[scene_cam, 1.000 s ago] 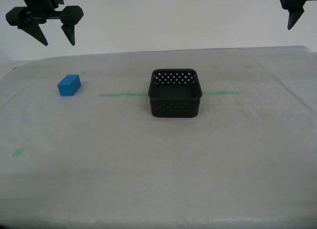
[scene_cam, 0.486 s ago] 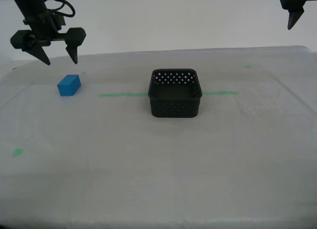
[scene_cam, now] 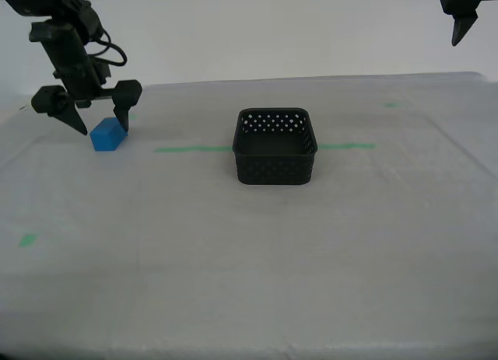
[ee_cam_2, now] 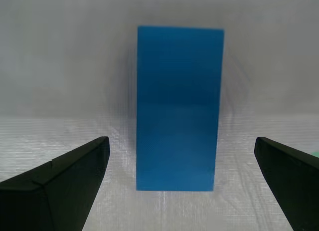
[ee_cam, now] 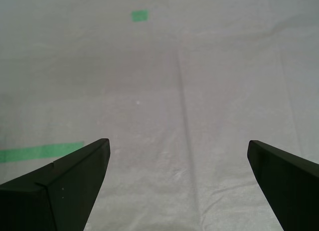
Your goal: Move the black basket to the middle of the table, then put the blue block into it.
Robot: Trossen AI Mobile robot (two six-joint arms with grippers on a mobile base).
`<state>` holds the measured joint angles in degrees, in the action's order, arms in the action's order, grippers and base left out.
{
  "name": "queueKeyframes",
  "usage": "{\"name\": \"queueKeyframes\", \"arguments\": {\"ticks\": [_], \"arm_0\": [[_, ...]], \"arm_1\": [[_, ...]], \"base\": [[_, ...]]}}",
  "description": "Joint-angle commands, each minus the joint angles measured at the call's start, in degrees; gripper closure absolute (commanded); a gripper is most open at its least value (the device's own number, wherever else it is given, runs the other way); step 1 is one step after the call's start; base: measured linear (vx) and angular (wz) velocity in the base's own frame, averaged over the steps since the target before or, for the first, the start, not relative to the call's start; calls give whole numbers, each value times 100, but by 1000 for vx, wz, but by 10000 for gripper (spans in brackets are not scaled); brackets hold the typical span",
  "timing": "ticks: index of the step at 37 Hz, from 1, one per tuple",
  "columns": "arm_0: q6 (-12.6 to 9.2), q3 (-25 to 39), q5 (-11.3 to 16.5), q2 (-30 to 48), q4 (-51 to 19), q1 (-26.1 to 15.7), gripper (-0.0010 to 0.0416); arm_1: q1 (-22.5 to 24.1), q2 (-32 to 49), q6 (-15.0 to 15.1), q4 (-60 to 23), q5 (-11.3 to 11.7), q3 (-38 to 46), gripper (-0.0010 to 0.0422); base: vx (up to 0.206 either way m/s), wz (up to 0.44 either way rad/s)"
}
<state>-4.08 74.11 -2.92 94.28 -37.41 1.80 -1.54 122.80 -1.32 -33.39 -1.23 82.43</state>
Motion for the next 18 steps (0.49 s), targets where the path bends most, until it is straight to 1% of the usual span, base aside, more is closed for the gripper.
{"name": "queueKeyframes", "arguments": {"ticks": [1,6,11,18], "arm_0": [[7,2,-11,4,11,2,19],[7,2,-11,4,15,2,19],[7,2,-11,4,13,2,19],[7,2,-11,4,11,2,19]], "arm_1": [[4,199,44,-17,-28,122,11],[4,426,72,-9,-33,214,11],[7,448,118,28,-20,210,11],[9,437,179,44,170,269,12]], "base": [[0,0],[0,0],[0,0],[0,0]]}}
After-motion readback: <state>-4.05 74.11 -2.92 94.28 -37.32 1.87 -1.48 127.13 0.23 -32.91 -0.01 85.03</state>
